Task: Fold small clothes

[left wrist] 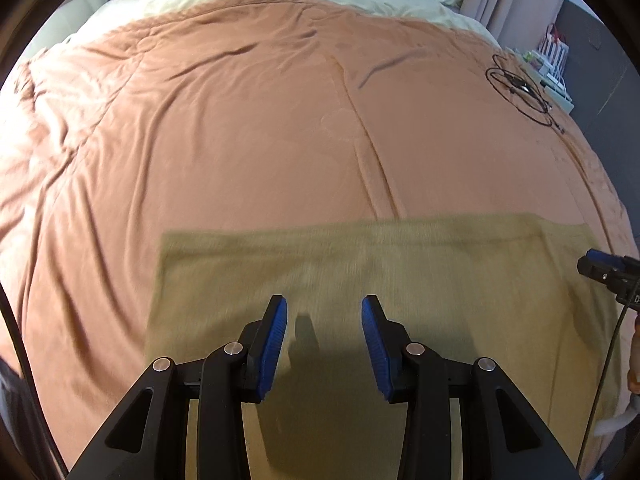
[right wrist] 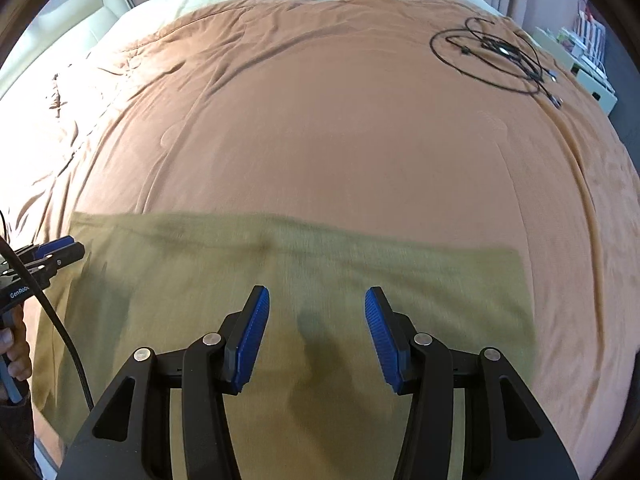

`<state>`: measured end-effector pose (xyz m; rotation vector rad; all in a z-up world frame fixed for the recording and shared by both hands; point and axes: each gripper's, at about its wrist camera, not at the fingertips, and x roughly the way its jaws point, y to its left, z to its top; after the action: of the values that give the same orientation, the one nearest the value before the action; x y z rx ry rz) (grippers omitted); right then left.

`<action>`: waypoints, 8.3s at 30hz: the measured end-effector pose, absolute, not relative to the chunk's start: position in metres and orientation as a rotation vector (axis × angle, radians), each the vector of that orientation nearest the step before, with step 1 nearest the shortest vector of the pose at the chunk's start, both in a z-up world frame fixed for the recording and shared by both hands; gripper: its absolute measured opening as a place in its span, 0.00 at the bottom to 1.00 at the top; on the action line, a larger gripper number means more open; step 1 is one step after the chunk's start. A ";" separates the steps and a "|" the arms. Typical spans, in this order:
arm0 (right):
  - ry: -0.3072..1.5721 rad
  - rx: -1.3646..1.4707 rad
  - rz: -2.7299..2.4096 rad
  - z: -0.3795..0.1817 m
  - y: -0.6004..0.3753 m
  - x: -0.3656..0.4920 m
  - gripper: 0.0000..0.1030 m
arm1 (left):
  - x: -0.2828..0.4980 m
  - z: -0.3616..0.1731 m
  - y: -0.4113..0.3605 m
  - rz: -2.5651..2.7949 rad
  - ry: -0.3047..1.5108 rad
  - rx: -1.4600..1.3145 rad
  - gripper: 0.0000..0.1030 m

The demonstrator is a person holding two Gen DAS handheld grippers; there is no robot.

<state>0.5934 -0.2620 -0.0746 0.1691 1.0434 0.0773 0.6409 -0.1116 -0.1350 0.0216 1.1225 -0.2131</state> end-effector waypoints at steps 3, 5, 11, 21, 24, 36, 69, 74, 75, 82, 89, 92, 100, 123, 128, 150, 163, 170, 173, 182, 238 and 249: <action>1.057 0.188 0.075 -0.073 -0.268 0.574 0.47 | 0.619 -0.132 -0.103 -0.206 1.127 0.011 0.40; 1.071 0.204 0.081 -0.073 -0.272 0.557 0.47 | 0.605 -0.132 -0.100 -0.208 1.136 0.005 0.40; 1.089 0.207 0.085 -0.073 -0.273 0.516 0.50 | 0.562 -0.139 -0.097 -0.219 1.160 0.013 0.41; 1.100 0.181 0.072 -0.085 -0.263 0.436 0.62 | 0.492 -0.159 -0.091 -0.215 1.180 0.040 0.42; 1.095 0.148 0.051 -0.090 -0.261 0.414 0.62 | 0.473 -0.161 -0.088 -0.211 1.165 0.065 0.42; 1.065 0.121 -0.002 -0.095 -0.267 0.338 0.62 | 0.414 -0.165 -0.066 -0.195 1.124 0.092 0.54; 0.850 0.878 0.104 -0.134 -0.370 0.245 0.35 | 0.384 -0.176 0.052 -0.128 1.098 -0.544 0.39; 0.820 0.908 0.094 -0.142 -0.372 0.251 0.35 | 0.394 -0.182 0.053 -0.153 1.090 -0.584 0.39; 0.814 0.915 0.094 -0.144 -0.372 0.251 0.35 | 0.396 -0.183 0.053 -0.160 1.089 -0.598 0.38; 0.775 0.965 0.096 -0.156 -0.376 0.249 0.25 | 0.397 -0.188 0.060 -0.233 1.081 -0.684 0.38; 0.764 0.984 0.105 -0.158 -0.372 0.249 0.05 | 0.396 -0.189 0.063 -0.230 1.095 -0.699 0.11; 0.764 0.953 0.099 -0.150 -0.368 0.245 0.02 | 0.398 -0.181 0.061 -0.223 1.090 -0.674 0.09; 0.732 0.908 0.134 -0.123 -0.362 0.234 0.01 | 0.386 -0.153 0.068 -0.260 1.057 -0.670 0.07; 0.784 0.838 0.168 -0.119 -0.346 0.167 0.00 | 0.269 -0.149 0.115 -0.228 1.007 -0.713 0.07; 0.814 0.828 0.121 -0.128 -0.352 0.158 0.00 | 0.262 -0.163 0.113 -0.214 0.997 -0.735 0.07; 0.739 0.487 0.069 -0.045 -0.264 0.129 0.51 | 0.243 -0.182 0.109 -0.271 0.950 -0.842 0.43; 0.872 0.275 0.187 -0.046 -0.149 0.220 0.32 | 0.243 -0.197 0.110 -0.282 0.927 -0.895 0.09; 0.914 0.174 0.232 -0.053 -0.104 0.257 0.23 | 0.240 -0.192 0.114 -0.322 0.920 -0.914 0.04; 0.918 0.146 0.248 -0.058 -0.094 0.261 0.22 | 0.240 -0.187 0.114 -0.336 0.914 -0.914 0.04; 0.987 0.098 0.238 -0.091 -0.081 0.260 0.17 | 0.235 -0.174 0.113 -0.359 0.911 -0.920 0.04; 1.098 0.091 0.168 -0.088 -0.089 0.562 0.03 | 0.218 -0.200 0.111 -0.100 0.983 -1.079 0.04; 1.111 0.121 0.290 -0.072 -0.093 0.485 0.04 | 0.217 -0.190 0.110 -0.146 0.966 -1.055 0.04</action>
<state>0.4853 -0.0926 -0.0720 0.1211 1.1115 0.2901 0.2170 0.1102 -0.1896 -1.0547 0.9657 -0.1464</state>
